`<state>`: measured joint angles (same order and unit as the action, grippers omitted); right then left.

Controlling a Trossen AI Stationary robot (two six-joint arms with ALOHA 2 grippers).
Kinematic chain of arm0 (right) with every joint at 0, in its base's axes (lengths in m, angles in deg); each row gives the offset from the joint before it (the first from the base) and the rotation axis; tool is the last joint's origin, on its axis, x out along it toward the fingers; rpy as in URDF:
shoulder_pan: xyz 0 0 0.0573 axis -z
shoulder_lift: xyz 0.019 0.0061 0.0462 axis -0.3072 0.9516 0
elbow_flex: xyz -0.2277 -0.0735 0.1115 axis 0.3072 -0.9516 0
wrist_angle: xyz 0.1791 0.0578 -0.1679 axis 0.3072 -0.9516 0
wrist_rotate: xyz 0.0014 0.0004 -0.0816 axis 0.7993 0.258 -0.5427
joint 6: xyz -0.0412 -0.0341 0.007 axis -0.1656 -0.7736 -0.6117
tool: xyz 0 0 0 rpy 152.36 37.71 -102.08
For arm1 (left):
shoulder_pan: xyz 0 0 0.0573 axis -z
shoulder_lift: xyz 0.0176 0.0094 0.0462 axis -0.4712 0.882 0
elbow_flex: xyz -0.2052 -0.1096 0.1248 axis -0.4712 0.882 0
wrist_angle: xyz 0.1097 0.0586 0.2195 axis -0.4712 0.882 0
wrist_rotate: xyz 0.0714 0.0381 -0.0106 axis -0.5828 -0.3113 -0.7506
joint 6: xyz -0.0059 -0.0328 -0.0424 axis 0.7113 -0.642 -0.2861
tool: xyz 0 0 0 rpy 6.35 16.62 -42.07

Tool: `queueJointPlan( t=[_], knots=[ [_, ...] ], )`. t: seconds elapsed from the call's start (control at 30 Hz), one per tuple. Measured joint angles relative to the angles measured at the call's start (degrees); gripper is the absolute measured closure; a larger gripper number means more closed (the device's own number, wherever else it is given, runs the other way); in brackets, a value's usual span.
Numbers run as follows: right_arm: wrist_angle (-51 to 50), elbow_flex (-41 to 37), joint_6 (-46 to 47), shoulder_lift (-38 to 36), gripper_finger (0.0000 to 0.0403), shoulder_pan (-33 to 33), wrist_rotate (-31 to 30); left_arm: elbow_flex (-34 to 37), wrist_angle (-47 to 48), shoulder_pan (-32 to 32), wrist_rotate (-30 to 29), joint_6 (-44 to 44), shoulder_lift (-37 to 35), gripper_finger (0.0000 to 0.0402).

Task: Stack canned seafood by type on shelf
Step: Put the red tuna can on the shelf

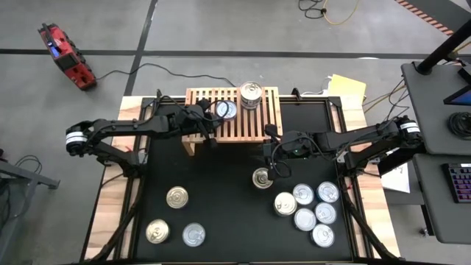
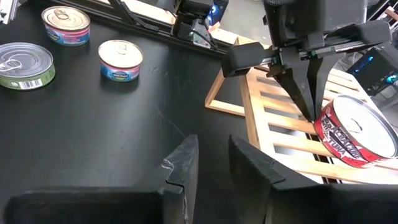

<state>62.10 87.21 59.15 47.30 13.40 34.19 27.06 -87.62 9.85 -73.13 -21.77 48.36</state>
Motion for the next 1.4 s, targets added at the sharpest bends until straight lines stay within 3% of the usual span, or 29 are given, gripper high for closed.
queueJointPlan(
  t=[0.43,0.6,0.77,1.0,1.4],
  knots=[
    [0.0,-0.7,0.1,0.0,0.0318,0.0,0.0,0.0,0.8,0.0,0.8,-2.1,-2.0,0.0401],
    [0.0,-0.7,0.1,0.0,0.031,0.0,0.0,-0.3,0.9,-0.9,1.0,2.0,-3.3,0.0401],
    [0.0,-0.7,0.2,0.0,0.0314,0.0,0.0,-3.3,11.1,-2.1,9.7,9.1,-2.6,0.0401],
    [0.0,-0.9,0.2,0.0,0.0328,0.0,0.0,-9.7,15.2,-2.4,9.4,10.0,-2.2,0.0401],
    [0.0,-1.3,0.2,0.0,0.031,0.0,0.0,-10.5,17.6,-4.1,10.3,14.9,0.5,0.0401]
  ],
)
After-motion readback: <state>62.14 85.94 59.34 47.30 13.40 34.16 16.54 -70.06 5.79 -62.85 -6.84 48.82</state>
